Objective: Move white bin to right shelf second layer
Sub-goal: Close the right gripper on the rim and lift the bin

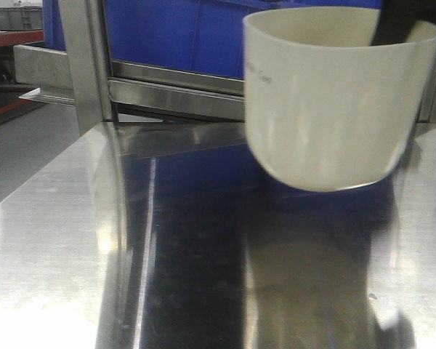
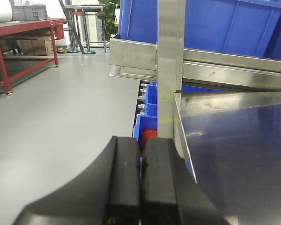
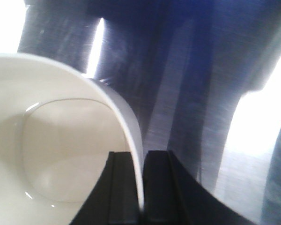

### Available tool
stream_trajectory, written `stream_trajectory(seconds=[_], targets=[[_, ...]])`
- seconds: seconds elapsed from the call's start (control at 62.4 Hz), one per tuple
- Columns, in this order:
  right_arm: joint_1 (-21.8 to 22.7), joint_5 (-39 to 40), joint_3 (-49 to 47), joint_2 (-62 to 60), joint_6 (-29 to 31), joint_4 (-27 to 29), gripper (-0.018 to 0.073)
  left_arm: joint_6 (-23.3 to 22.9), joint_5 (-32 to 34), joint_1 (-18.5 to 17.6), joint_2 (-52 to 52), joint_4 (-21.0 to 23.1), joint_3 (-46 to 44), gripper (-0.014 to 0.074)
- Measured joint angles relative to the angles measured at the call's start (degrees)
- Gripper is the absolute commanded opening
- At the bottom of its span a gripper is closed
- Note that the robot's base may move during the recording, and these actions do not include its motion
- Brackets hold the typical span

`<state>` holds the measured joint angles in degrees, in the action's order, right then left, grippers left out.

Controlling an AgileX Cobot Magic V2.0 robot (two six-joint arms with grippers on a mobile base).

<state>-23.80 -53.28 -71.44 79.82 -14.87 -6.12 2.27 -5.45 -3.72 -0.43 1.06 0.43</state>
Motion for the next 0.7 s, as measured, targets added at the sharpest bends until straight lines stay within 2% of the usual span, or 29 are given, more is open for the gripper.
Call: stream_trajectory(seconds=[0.208, 0.368, 0.481, 0.705], targets=[[7.7, 1.66, 8.53, -6.19, 2.15, 3.36, 0.0055, 0.0, 0.0, 0.0, 0.0, 0.0, 0.0, 0.0085], [13.0, 4.23, 15.25, -12.52, 8.75, 7.87, 0.0055, 0.0, 0.0, 0.0, 0.0, 0.0, 0.0, 0.0085], [15.99, 6.4, 19.35, -17.45, 10.87, 9.22, 0.0055, 0.0, 0.0, 0.0, 0.0, 0.0, 0.0, 0.0085], [18.16, 9.3, 27.22, -27.83, 11.69, 7.6, 0.0055, 0.0, 0.0, 0.0, 0.0, 0.0, 0.0, 0.0085]])
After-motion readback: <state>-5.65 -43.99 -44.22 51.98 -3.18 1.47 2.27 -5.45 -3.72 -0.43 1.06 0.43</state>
